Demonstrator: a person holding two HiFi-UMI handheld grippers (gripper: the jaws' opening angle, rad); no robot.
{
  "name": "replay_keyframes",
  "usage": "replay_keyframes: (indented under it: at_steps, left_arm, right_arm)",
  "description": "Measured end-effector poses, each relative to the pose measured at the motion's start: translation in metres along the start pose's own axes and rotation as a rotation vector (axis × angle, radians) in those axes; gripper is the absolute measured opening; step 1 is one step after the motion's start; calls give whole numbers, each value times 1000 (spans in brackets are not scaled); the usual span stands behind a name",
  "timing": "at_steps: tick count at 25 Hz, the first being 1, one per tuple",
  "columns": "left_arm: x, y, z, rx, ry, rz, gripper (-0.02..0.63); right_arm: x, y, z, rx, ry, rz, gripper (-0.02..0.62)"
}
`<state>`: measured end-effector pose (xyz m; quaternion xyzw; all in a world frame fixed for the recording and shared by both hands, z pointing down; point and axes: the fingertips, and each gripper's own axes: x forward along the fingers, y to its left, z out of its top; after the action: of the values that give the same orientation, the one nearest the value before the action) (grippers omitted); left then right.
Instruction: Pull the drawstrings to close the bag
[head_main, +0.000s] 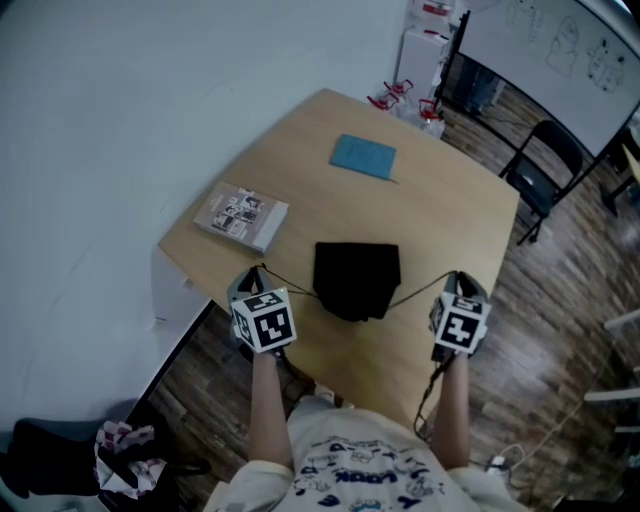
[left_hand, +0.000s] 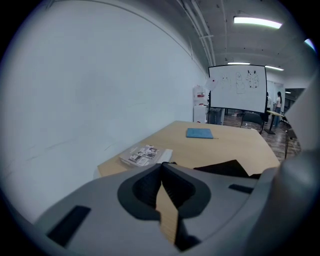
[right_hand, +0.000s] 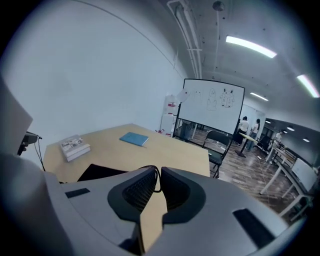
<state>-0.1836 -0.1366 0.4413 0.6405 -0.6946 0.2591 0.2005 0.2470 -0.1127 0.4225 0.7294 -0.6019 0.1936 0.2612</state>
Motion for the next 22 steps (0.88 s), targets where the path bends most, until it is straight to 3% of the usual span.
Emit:
replay_keyframes:
  at_steps: [1,3,8,11,16,22]
  left_arm:
    - [0,-6,-2,9,2,-18,5]
    - [0,-19,-5,26,6,-59,18]
    - [-7,-49,-3,35,-27,-170,87]
    - [-20,-71,6,20,-57,-247,89]
    - [-42,-103,21,-92,-103,-411,87]
    - [-65,-118,43,-62,-185,-445,87]
  right_arm:
    - [1,8,-5,-14,18,25,20]
    - [1,21,-16,-31,54,74,107]
    - [-2,38,-29,-61,77,126,129]
    - [-7,46,-16,-49,-15,159,127]
    - [-32,75,19,43,-219,274,110]
    - [-60,89,45,53,-354,308,51]
